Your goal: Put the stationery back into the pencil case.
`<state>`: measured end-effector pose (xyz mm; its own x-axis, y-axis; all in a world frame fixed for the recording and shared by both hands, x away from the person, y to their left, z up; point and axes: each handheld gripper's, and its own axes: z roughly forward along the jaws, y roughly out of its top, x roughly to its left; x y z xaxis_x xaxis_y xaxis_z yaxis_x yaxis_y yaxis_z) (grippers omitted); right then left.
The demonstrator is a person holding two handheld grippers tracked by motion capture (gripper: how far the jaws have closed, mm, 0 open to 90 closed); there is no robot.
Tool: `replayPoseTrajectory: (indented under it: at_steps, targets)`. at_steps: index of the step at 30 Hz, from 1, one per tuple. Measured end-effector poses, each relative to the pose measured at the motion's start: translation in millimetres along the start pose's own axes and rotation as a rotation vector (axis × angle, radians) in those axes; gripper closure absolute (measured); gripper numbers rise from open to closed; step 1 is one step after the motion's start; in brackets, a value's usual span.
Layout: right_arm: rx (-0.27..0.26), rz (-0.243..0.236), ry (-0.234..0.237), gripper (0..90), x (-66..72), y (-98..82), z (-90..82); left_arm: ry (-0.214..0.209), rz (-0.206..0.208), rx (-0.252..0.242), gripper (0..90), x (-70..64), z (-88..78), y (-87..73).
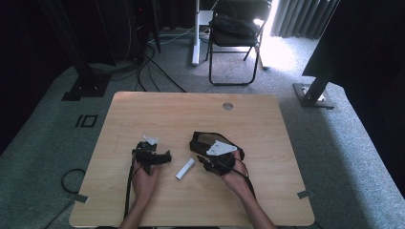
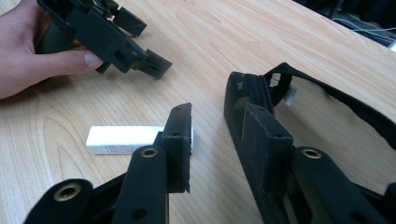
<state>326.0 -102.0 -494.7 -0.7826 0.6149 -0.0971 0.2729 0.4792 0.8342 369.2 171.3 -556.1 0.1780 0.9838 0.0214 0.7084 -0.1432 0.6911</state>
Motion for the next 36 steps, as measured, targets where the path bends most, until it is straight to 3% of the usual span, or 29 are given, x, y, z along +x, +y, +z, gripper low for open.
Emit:
replayPoseTrajectory:
  at_steps: [36]
  targets:
    - [0.002,0.001,0.070,60.5,21.3,5.5,20.3,0.000,0.000,0.000,1.2,0.0,0.0,0.0]
